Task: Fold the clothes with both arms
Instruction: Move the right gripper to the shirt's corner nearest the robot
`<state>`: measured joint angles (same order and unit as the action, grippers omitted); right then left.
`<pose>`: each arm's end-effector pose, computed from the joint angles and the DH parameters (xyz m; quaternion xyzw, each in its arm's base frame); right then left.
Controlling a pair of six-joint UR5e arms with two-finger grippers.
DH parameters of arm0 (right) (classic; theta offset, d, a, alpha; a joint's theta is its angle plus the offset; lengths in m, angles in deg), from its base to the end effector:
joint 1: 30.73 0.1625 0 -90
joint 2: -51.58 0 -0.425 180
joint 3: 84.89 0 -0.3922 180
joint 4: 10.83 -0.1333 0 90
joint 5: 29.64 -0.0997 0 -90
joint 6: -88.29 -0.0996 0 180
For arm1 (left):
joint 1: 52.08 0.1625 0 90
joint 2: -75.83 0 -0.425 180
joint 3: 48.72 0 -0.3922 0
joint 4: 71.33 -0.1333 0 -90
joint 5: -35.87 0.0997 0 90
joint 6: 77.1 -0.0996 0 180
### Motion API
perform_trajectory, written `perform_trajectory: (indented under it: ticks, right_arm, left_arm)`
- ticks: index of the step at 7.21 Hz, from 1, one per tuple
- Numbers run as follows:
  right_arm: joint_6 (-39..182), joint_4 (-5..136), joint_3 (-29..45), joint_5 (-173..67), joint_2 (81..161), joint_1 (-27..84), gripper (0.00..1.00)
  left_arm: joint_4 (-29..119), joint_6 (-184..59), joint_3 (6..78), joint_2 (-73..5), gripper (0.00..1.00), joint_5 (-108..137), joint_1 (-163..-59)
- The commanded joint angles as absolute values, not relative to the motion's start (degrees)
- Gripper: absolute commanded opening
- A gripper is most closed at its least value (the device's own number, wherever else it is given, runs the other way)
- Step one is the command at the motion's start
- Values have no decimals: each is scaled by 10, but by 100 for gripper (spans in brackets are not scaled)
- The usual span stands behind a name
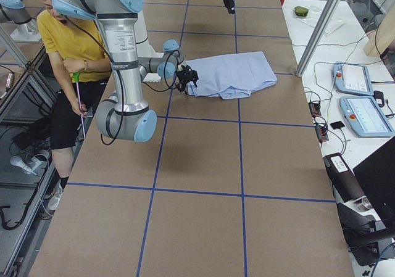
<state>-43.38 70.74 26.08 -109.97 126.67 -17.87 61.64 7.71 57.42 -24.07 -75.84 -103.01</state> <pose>-0.5194 -0.2725 0.3439 -0.0179 -0.3834 0.4510 0.8058 0.2702 -0.4859 0.3491 0.1247 0.5639 -0.2162 0.7872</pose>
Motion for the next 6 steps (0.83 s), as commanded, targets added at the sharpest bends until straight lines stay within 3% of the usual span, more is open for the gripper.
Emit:
perform_trajectory:
  ticks: [1,6]
  right_arm:
    - [-434,707,263,-1100,1265,-178,0]
    - [-433,709,278,-1107,1265,-176,0]
  left_arm:
    - [616,77,575,-240,77,-758,-1031]
    - [616,81,576,-240,77,-759,-1031]
